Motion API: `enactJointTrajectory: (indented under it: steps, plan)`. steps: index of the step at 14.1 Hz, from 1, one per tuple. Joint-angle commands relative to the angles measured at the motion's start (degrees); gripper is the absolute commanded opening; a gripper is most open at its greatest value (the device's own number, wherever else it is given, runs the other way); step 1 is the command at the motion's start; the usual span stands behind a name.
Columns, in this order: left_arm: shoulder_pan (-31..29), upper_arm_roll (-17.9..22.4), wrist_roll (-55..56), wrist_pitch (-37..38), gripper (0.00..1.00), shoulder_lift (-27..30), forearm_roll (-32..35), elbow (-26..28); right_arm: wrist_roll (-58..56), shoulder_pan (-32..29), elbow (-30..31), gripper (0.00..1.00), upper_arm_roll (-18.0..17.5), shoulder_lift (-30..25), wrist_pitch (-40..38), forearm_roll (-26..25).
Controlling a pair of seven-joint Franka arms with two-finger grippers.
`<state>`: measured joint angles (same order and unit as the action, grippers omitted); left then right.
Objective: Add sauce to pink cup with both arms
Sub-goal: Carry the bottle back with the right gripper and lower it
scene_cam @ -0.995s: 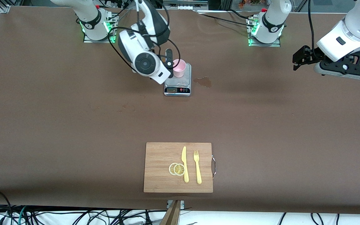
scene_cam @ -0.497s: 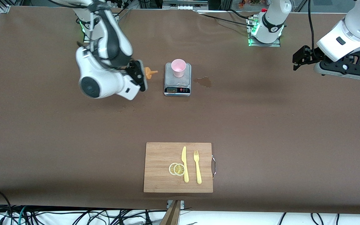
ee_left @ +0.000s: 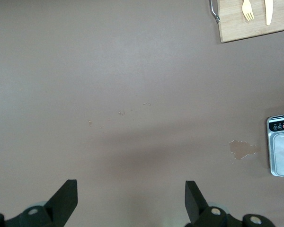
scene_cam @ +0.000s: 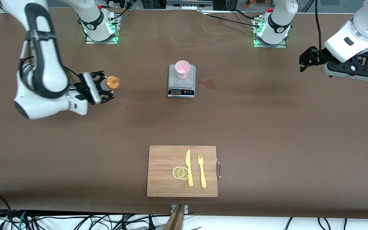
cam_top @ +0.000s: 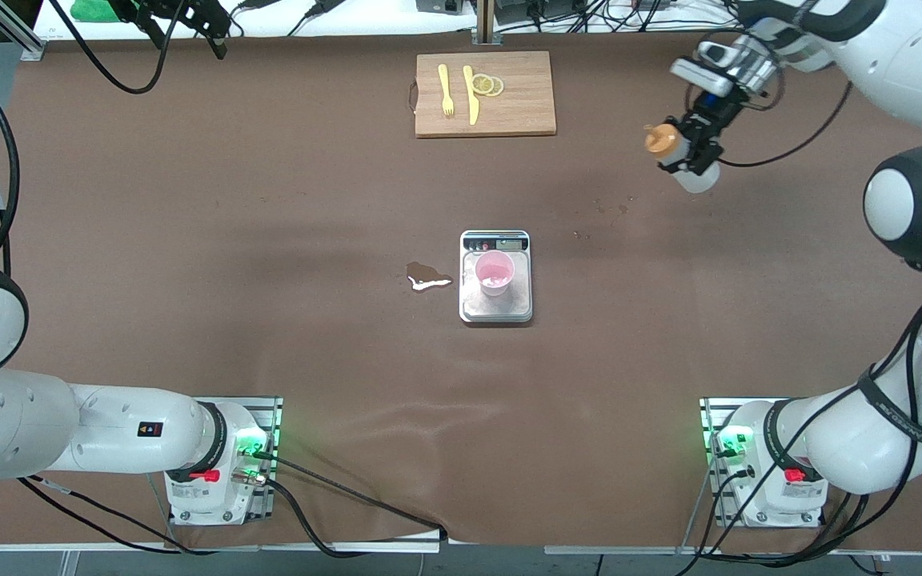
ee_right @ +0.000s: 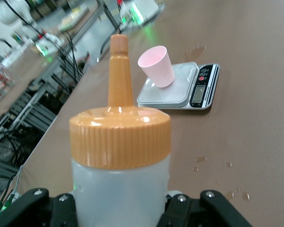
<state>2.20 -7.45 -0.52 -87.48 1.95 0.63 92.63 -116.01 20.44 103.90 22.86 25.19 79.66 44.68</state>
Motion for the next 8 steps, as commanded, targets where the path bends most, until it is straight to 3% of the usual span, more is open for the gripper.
enactJointTrajectory:
  steps: [1, 5, 8]
  plan:
    - [0.2, 0.2, -0.4, 1.1, 1.00, -0.4, -0.6, -1.5, -11.6, -7.4, -1.3, 0.16, -0.7, 6.9, -5.0, 5.9]
    - [0.2, -0.5, -0.4, 1.2, 1.00, -0.4, -0.6, -1.5, -23.5, -11.7, -1.6, 0.16, -0.7, 15.3, -11.1, 12.7]
    - [0.2, -0.5, -0.4, 1.2, 1.00, -0.4, -0.5, -1.5, -28.4, -13.7, -2.1, 0.17, -1.1, 18.9, -13.4, 13.6]
